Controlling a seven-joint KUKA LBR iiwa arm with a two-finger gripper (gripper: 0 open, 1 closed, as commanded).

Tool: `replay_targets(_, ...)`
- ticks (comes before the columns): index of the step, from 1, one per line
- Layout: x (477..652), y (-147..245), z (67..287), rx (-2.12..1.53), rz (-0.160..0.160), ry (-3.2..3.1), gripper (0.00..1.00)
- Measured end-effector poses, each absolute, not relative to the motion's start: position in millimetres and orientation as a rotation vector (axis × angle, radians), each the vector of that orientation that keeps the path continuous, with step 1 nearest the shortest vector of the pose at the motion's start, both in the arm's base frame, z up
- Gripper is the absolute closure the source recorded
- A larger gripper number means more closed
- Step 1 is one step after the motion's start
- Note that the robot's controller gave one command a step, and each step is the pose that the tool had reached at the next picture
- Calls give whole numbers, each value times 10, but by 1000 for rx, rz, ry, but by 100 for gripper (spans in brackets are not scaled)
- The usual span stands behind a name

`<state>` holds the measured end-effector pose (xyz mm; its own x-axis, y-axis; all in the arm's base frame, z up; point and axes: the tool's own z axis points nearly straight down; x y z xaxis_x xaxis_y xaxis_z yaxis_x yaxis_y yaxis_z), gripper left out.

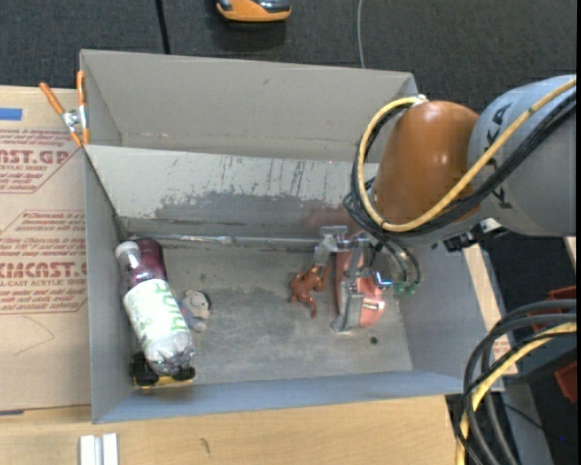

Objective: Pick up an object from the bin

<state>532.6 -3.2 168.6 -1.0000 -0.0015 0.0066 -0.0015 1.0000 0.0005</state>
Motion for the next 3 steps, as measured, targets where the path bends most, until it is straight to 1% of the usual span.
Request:
replay_targets(1, 5345, -33, 1730, 2, -1, -3143, 0)
replay_targets(2, 5594, -119, 1288, 176, 1, -3143, 0)
replay_targets(3, 5775, -132, 1167, 549, -1, -3092, 0)
